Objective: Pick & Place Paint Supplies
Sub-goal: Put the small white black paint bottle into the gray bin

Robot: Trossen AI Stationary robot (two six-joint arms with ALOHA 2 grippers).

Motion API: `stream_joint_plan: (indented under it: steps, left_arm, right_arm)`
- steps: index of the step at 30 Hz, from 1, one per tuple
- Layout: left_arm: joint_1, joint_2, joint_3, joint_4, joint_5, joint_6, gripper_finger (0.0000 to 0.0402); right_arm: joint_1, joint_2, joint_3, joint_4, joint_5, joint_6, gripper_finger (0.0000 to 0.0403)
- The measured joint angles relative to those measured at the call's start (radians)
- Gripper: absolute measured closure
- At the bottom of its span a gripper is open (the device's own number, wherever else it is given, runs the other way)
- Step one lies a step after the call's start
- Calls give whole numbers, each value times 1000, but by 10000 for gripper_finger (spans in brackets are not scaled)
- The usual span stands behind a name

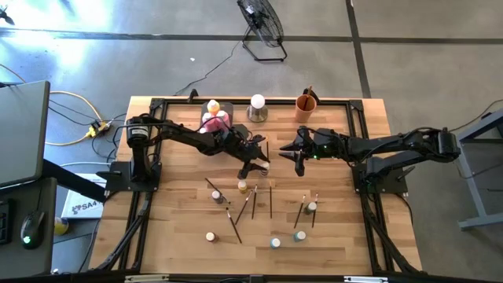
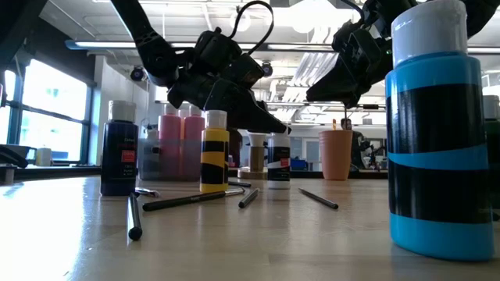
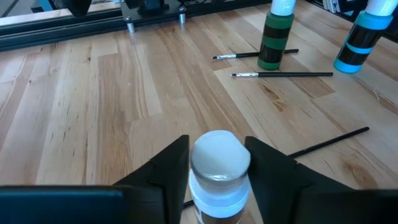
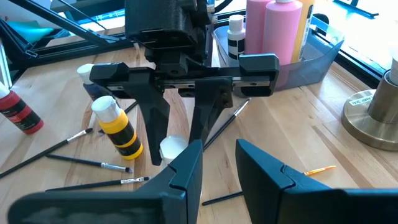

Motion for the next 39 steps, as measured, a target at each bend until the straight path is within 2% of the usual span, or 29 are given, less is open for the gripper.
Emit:
stream_joint_plan:
  steps: [5, 23, 32, 39]
  left_arm:
    - [0, 0, 0, 0, -2, 0, 270]
    - [4, 0, 0, -6, 25, -20, 272]
    - [77, -32, -1, -11, 177, -52, 272]
    - [119, -116, -1, -65, 110, -52, 272]
  right_arm:
    - [0, 0, 0, 0, 0, 0, 312]
    - [0, 0, 0, -30, 0, 0, 312]
    - [0, 0, 0, -30, 0, 0, 312]
    - [0, 0, 0, -30, 0, 0, 312]
